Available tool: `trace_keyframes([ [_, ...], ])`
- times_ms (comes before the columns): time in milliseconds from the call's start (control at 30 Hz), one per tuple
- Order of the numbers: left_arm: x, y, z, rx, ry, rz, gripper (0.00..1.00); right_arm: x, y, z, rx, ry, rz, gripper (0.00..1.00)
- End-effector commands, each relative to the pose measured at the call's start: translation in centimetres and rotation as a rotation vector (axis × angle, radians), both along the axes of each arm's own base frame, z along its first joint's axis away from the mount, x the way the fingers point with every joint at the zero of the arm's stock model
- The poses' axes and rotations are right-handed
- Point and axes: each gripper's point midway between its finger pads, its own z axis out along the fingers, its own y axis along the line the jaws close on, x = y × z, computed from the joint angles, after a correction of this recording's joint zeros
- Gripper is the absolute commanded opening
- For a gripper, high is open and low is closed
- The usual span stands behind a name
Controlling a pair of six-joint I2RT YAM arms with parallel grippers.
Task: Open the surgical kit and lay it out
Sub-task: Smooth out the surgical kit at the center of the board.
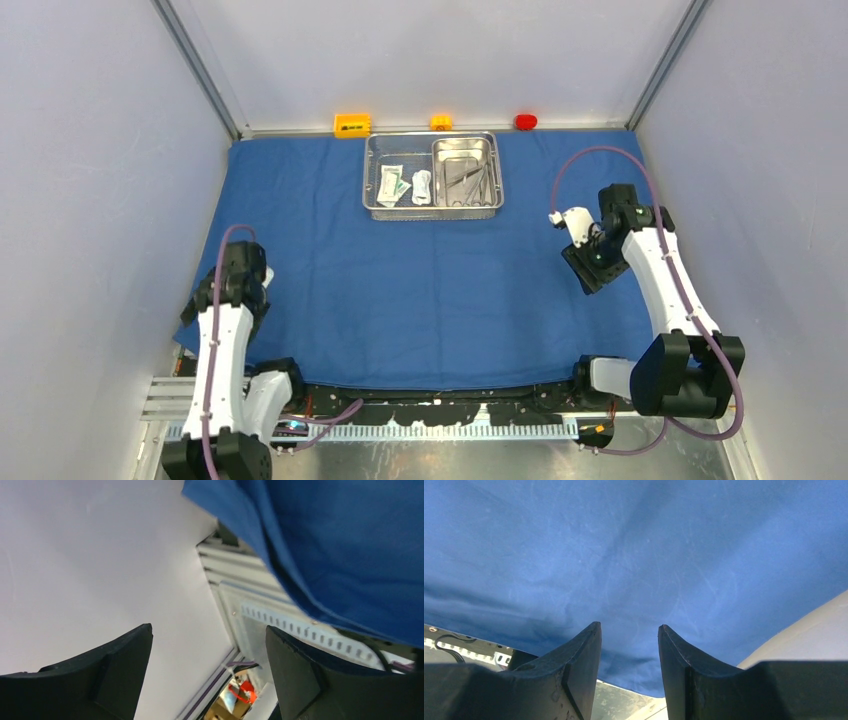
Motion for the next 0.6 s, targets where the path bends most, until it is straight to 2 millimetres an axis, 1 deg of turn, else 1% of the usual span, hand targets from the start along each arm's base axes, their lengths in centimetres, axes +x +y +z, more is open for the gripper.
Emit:
trace_keyframes([
  [0, 5.2, -2.6, -2.3, -0.242, -0.066, -0.038, 0.85, 1.2, 1.1, 0.7, 0.034, -0.056, -0.025, 0.51],
  [67, 6.5, -3.3, -3.8, -0.302, -0.040, -0.045, 0.84, 1.0, 1.0, 0.3, 0.029, -0.044, -0.032, 0.51],
  [133, 7.5, -3.6, -5.3, -0.338, -0.011, -0.049, 0.80, 0.9, 0.9, 0.0, 0.021, -0.036, -0.035, 0.51],
  [233, 8.1, -3.6, -7.6, -0.359, 0.054, -0.073, 0.76, 0.7, 0.8, -0.1, 0.013, -0.032, -0.043, 0.51],
  [333, 7.6, -2.8, -9.4, -0.319, 0.137, -0.094, 0.70, 0.7, 0.8, -0.1, 0.012, -0.029, -0.050, 0.51],
  [433, 6.9, -1.6, -10.3, -0.256, 0.196, -0.104, 0.64, 0.7, 0.9, -0.2, 0.012, -0.026, -0.052, 0.51],
  [567, 5.8, -0.6, -11.1, -0.269, 0.236, -0.063, 0.56, 0.6, 0.9, -0.4, 0.012, -0.021, -0.052, 0.51],
])
